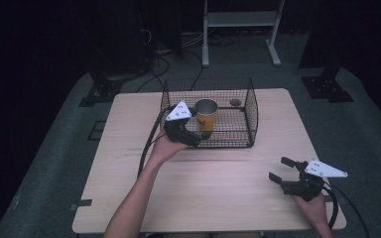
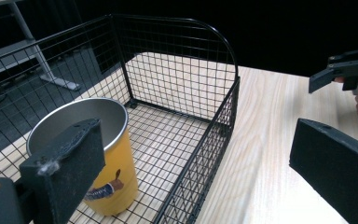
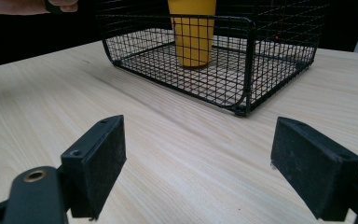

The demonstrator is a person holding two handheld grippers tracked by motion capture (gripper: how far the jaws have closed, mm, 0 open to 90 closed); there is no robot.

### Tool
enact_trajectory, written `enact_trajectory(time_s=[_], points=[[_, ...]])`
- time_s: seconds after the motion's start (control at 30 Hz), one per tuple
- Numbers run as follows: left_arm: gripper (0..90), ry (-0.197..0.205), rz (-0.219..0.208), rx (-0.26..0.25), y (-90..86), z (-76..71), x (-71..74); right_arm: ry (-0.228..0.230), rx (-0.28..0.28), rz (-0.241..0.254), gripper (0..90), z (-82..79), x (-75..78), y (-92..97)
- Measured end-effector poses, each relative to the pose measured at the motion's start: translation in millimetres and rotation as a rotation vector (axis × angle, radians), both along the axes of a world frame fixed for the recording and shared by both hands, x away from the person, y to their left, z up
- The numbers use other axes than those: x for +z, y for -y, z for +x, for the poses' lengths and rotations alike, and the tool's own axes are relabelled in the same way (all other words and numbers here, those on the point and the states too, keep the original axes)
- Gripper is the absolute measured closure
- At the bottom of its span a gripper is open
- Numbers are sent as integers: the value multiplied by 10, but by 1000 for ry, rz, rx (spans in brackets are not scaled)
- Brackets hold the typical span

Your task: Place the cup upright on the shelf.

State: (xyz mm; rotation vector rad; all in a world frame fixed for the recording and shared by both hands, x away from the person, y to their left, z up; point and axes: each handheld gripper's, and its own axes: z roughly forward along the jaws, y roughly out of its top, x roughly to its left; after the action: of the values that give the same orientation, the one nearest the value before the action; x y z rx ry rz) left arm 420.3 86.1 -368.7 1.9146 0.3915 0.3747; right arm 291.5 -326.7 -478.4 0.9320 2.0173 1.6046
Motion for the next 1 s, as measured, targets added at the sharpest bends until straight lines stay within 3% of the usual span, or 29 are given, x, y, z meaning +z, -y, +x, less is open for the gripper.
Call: enact_trajectory(time_s=[0.4, 0.5, 1.0], points=[[23, 30, -22, -23, -42, -232, -6, -4, -2, -3, 167, 2, -2, -5], [23, 39, -11, -22, -56, -281, -21, -4, -3, -2, 167, 2, -2, -3], [24, 18, -46, -5, -215, -476, -158, -5, -2, -6, 167, 5, -5, -7]])
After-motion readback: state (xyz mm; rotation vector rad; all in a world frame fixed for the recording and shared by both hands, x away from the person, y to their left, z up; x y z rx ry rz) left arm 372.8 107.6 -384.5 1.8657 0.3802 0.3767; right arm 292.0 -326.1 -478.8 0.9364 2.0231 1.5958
